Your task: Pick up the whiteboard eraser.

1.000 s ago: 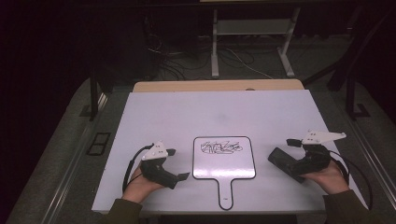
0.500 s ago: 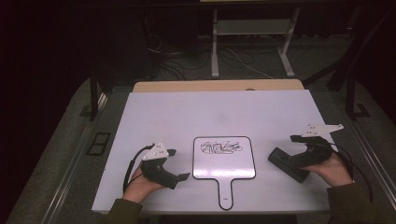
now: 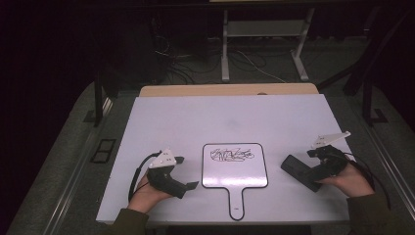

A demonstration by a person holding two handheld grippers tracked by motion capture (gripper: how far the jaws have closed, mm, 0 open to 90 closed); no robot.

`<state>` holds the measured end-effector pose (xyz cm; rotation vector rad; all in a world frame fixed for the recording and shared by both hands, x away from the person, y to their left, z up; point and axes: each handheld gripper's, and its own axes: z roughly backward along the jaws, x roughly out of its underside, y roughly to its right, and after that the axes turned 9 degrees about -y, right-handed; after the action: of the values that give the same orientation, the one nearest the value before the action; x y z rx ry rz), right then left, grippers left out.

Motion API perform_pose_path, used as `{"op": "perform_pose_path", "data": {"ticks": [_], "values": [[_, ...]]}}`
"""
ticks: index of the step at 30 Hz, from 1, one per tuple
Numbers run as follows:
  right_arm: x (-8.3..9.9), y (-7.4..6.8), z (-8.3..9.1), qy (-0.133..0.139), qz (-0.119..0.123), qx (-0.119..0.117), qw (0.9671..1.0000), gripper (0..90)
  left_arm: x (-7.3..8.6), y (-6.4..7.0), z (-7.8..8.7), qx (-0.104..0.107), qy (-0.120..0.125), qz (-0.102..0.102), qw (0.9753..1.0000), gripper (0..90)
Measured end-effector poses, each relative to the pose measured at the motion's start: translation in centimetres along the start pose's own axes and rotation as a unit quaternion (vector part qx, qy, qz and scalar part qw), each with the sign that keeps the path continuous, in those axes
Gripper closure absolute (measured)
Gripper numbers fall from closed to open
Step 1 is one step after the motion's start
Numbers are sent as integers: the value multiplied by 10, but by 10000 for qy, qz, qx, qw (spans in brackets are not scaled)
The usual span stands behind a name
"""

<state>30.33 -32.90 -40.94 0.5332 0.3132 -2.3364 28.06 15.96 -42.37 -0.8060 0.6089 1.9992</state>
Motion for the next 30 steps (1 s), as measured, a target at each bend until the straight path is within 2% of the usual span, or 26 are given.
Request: {"op": "perform_pose_path", "data": {"ticks": [8,20,23,30], "values": [[3,0,0,21,3,17,10000,64,0,1,0,2,-2,2,10000,0],[3,-4,-2,-120,90,9,9999,64,0,0,0,12,34,61,10000,0],[3,-5,-1,-145,96,17,9998,64,0,1,1,-4,27,18,10000,0],[3,-7,-7,-343,150,51,9993,66,0,1,2,-19,46,16,10000,0]]}}
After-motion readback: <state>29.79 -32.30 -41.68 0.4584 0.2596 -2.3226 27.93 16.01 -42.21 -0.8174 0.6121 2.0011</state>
